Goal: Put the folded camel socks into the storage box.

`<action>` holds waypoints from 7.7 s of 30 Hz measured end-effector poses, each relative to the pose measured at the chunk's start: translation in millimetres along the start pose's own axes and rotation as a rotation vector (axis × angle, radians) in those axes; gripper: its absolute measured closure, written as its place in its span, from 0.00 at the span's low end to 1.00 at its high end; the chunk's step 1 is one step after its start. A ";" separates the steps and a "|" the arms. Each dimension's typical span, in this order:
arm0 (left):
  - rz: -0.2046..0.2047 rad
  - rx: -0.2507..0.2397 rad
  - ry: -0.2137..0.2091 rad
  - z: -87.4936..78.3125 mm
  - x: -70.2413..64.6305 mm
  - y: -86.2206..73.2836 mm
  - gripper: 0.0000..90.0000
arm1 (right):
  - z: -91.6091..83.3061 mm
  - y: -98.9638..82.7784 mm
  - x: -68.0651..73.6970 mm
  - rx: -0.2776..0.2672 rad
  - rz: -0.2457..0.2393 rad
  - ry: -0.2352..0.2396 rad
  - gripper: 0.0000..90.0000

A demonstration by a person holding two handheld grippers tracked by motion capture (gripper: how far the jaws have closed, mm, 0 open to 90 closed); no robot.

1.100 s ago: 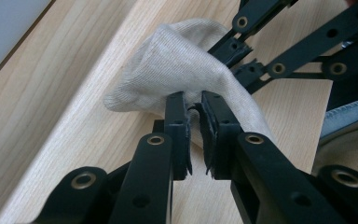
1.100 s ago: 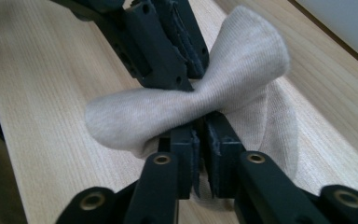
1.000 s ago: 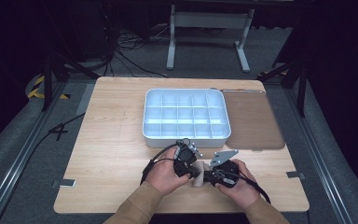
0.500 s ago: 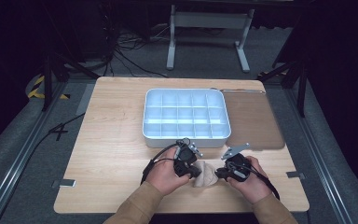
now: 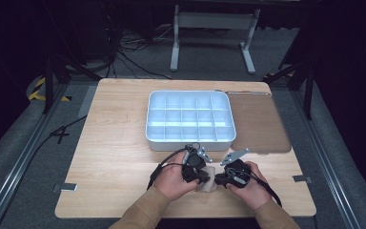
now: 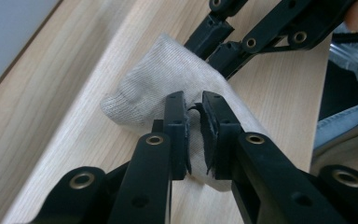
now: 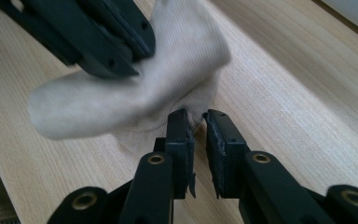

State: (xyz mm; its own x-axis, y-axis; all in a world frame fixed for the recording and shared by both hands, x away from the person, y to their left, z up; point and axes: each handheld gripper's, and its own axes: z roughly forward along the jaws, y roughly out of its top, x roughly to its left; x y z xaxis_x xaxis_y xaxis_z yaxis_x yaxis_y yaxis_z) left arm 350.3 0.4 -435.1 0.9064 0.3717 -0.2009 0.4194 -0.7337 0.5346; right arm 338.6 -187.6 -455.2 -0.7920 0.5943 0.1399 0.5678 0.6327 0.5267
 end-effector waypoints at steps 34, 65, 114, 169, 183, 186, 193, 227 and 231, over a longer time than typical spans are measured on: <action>0.159 0.074 0.091 4.3 -7.9 -5.6 0.56 | -4.4 7.2 -4.6 -0.066 0.075 0.038 0.50; -0.031 0.021 0.154 -51.9 12.2 -46.7 0.54 | 6.7 23.8 -4.3 0.042 0.029 0.178 0.83; -0.242 -0.067 0.242 -123.6 44.2 -92.5 0.54 | -81.6 91.0 -13.4 -0.073 -0.051 0.022 0.84; -0.257 -0.094 0.240 -127.1 49.0 -96.4 0.53 | -70.0 128.3 -96.0 0.096 -0.031 -0.264 0.84; -0.281 -0.101 0.237 -130.7 46.5 -104.2 0.53 | -44.4 129.9 -96.6 0.222 -0.090 -0.312 0.83; -0.288 -0.102 0.245 -132.6 45.6 -108.3 0.53 | -37.2 130.0 -96.0 0.249 -0.101 -0.309 0.83; -0.308 -0.104 0.259 -136.6 44.4 -117.3 0.53 | -25.4 129.6 -100.3 0.287 -0.087 -0.284 0.83; -0.331 -0.101 0.258 -139.1 43.8 -125.0 0.52 | 17.1 128.0 -113.2 0.457 -0.049 -0.211 0.81; -0.331 -0.102 0.256 -138.8 44.4 -125.1 0.52 | 9.8 127.9 -112.6 0.419 -0.049 -0.178 0.71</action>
State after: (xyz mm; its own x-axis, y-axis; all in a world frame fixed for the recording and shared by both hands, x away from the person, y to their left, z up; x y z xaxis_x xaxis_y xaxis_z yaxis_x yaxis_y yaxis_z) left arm 330.9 187.6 -396.9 0.6762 0.7163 -0.1720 0.6668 -0.4958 0.5564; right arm 502.6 -168.7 -411.8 -0.7900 0.6117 -0.0424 0.6016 0.7866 0.1389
